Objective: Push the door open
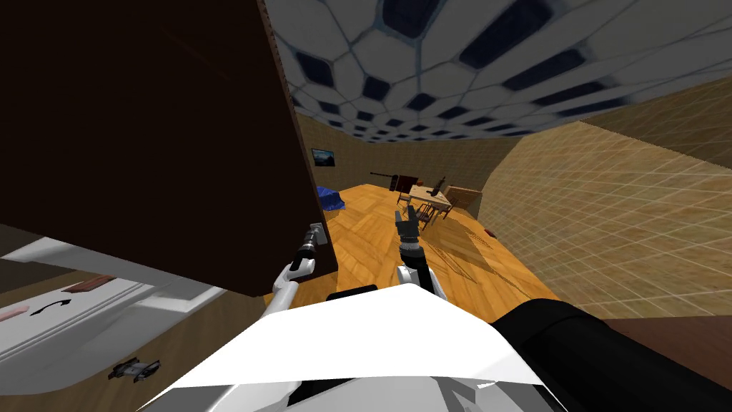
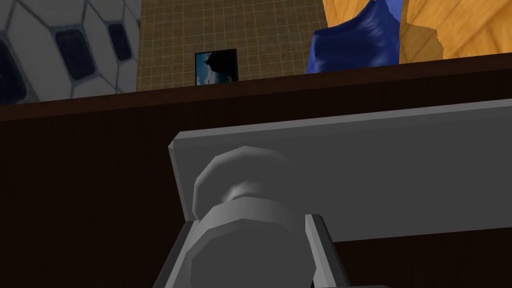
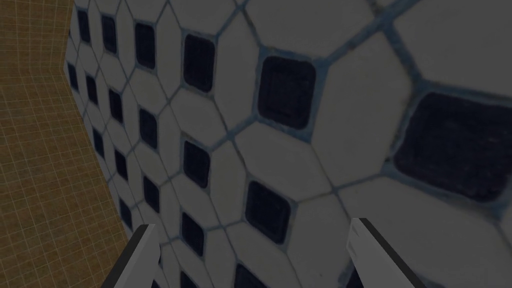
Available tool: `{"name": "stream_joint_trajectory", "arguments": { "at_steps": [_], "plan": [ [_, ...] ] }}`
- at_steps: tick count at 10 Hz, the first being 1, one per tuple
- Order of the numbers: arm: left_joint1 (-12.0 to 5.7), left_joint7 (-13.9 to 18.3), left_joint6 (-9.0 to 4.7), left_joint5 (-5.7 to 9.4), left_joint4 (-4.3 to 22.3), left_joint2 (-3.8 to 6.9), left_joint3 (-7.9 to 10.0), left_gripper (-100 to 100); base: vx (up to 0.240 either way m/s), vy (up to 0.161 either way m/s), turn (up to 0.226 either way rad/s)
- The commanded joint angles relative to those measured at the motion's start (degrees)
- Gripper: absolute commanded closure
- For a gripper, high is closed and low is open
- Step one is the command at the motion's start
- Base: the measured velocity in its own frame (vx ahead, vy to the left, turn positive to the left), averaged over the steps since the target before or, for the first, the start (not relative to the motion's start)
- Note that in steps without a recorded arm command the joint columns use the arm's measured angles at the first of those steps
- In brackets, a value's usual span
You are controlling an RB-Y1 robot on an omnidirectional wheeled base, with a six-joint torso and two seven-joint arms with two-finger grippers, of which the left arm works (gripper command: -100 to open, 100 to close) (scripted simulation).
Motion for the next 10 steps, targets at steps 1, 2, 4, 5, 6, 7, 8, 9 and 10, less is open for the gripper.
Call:
{"name": "stream_joint_trajectory", "arguments": {
  "at_steps": [1,2,4,5,6,7,8,9,10],
  "plan": [
    [-0.08,-0.3,-0.31,0.22,-0.1,0.28,1.82,100,0.185,-0.154,0.107],
    [-0.14,-0.5,-0.34,0.31,0.0,0.17,2.51,100,0.181,-0.122,0.075],
    [-0.26,-0.8,-0.37,0.48,0.3,-0.08,3.75,100,0.191,-0.071,0.058],
    [-0.31,-0.9,-0.39,0.54,0.3,-0.2,4.29,100,0.182,-0.095,0.061],
    [-0.37,-1.1,-0.41,0.64,0.5,-0.4,5.0,100,0.188,-0.129,0.079],
    [-0.42,-1.2,-0.43,0.7,0.6,-0.56,5.5,100,0.178,-0.114,0.089],
    [-0.47,-1.4,-0.44,0.77,0.6,-0.74,5.99,100,0.175,-0.078,0.074],
    [-0.22,-1.4,-0.54,0.7,0.9,-0.54,5.79,100,0.08,-0.026,0.039],
    [-0.28,-1.5,-0.62,0.91,0.9,-0.18,6.84,100,0.128,-0.041,0.046]
  ]
}}
